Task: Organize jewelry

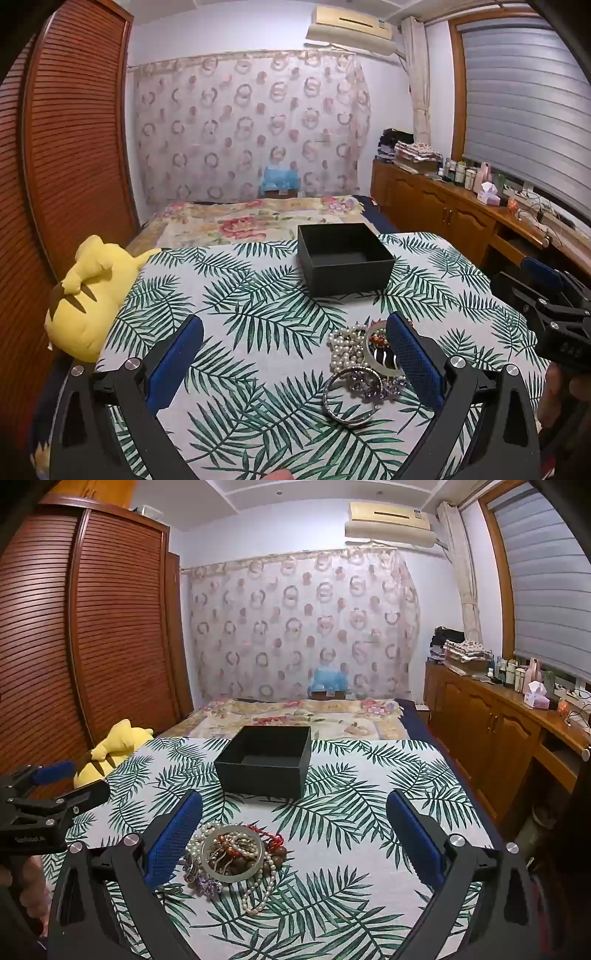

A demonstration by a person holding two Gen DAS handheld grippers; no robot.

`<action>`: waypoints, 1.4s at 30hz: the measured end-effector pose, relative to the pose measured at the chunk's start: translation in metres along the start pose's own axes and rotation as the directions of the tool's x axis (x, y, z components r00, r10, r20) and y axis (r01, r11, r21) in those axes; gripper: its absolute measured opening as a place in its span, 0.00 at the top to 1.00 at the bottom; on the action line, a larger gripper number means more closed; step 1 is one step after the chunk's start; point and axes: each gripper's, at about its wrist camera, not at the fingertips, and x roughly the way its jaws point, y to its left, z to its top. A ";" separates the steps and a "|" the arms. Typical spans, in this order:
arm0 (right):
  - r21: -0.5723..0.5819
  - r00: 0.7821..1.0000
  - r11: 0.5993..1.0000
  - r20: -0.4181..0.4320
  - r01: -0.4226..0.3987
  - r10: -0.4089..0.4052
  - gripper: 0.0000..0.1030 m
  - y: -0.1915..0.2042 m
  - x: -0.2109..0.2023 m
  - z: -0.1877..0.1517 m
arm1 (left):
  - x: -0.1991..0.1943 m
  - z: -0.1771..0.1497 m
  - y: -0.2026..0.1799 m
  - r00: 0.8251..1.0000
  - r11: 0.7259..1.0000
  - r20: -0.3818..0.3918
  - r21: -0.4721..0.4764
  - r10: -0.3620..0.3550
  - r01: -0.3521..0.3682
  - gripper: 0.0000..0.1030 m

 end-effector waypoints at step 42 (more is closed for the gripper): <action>-0.003 1.000 1.000 0.004 0.000 0.000 0.03 0.001 0.000 0.000 | -0.001 0.000 0.000 1.000 1.000 0.003 -0.006 -0.007 0.007 0.07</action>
